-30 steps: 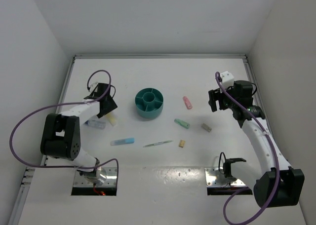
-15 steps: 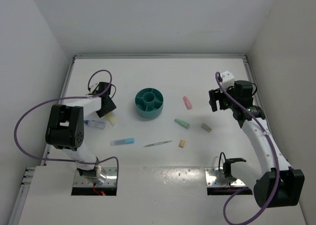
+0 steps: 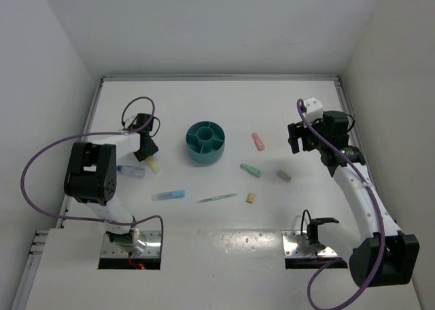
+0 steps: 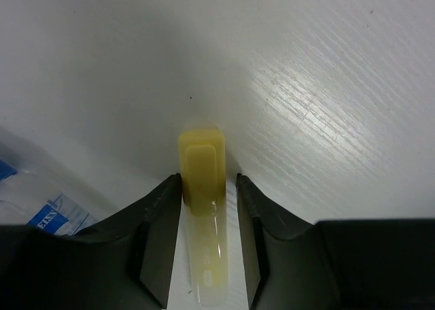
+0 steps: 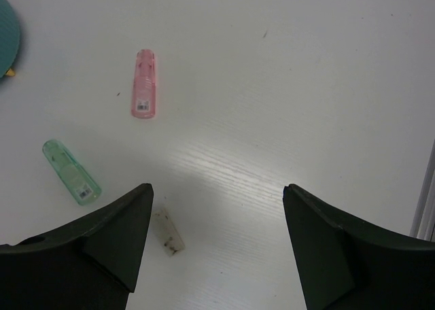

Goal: Sort the stationery into containers
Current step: Pick up the stationery from the center of the board, then place the stationery in the storage box.

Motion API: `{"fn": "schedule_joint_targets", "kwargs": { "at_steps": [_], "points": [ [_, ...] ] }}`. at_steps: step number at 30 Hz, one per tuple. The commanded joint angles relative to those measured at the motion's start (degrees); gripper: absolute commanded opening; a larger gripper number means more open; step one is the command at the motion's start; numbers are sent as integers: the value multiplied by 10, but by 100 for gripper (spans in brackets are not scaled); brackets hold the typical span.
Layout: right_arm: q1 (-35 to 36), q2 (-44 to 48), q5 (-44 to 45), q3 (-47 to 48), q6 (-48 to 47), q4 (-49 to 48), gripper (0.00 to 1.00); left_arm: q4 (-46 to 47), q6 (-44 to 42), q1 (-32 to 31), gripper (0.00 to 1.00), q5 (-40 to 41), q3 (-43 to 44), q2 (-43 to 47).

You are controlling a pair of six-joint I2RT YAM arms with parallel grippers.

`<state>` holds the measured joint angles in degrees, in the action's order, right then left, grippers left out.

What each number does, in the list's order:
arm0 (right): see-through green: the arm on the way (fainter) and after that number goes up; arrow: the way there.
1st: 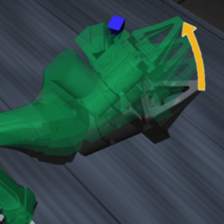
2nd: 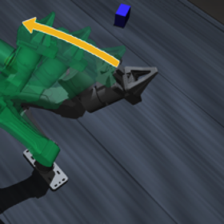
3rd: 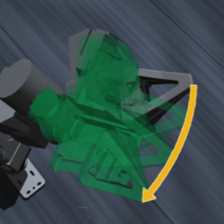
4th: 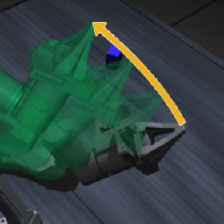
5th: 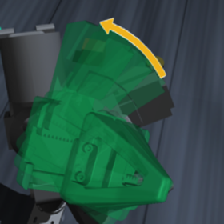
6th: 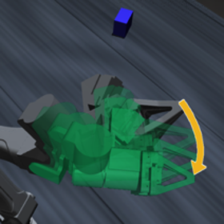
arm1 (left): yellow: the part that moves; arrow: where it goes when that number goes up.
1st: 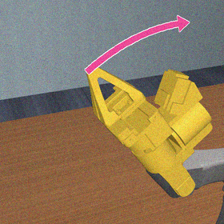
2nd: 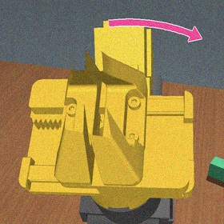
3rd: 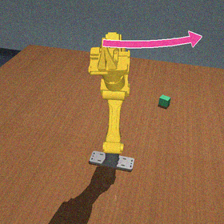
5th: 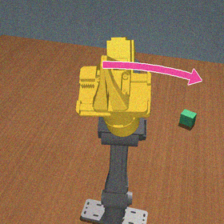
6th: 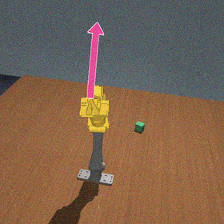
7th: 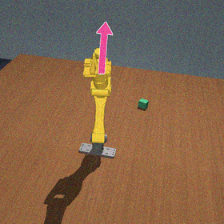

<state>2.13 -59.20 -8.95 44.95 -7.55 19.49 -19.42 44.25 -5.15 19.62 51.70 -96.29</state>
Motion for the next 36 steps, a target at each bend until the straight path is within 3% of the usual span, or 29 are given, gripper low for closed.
{"fn": "schedule_joint_targets", "kwargs": {
  "at_steps": [1, 7, 11, 12, 15, 21, 22, 23, 24, 25, 29, 33, 36],
  "points": [
    [2, 19, 8, 10, 5, -19, 78, -3, 8, 7, 43, 3, 14, -11],
    [2, 19, 8, 10, 5, -19, 78, -3, 8, 7, 43, 3, 14, -16],
    [2, 24, 13, 10, 5, -19, 78, -8, 2, 7, 23, 3, 20, -16],
    [2, 24, 13, 10, 5, -19, 78, -8, 2, 7, 12, -2, 27, -7],
    [2, 24, 13, 10, 5, -19, 78, -13, -13, 7, 0, -8, 41, 32],
    [2, 18, 13, 10, 5, -19, 78, 15, -52, -55, 0, -6, 76, 142],
    [2, 13, 13, 10, 5, -19, 73, 34, -61, -71, 0, -15, 76, 160],
    [2, 13, 13, 10, 5, -19, 61, 72, -66, -80, 0, -15, 76, 199],
    [2, 13, 8, 10, 5, -19, 35, 99, -73, -91, 0, -27, 59, 217],
    [2, 13, 3, 10, 5, -19, 0, 167, -92, -114, 0, -35, 45, 236],
    [2, 19, -23, -1, -5, -27, 3, 333, -116, -156, 0, -59, -31, 293],
    [2, 19, -35, -7, -11, -32, 33, 420, -152, -163, 0, -120, -49, 276],
    [2, 14, -46, -7, -23, -24, 39, 442, -178, -168, 0, -145, -16, 228]
  ]
}}
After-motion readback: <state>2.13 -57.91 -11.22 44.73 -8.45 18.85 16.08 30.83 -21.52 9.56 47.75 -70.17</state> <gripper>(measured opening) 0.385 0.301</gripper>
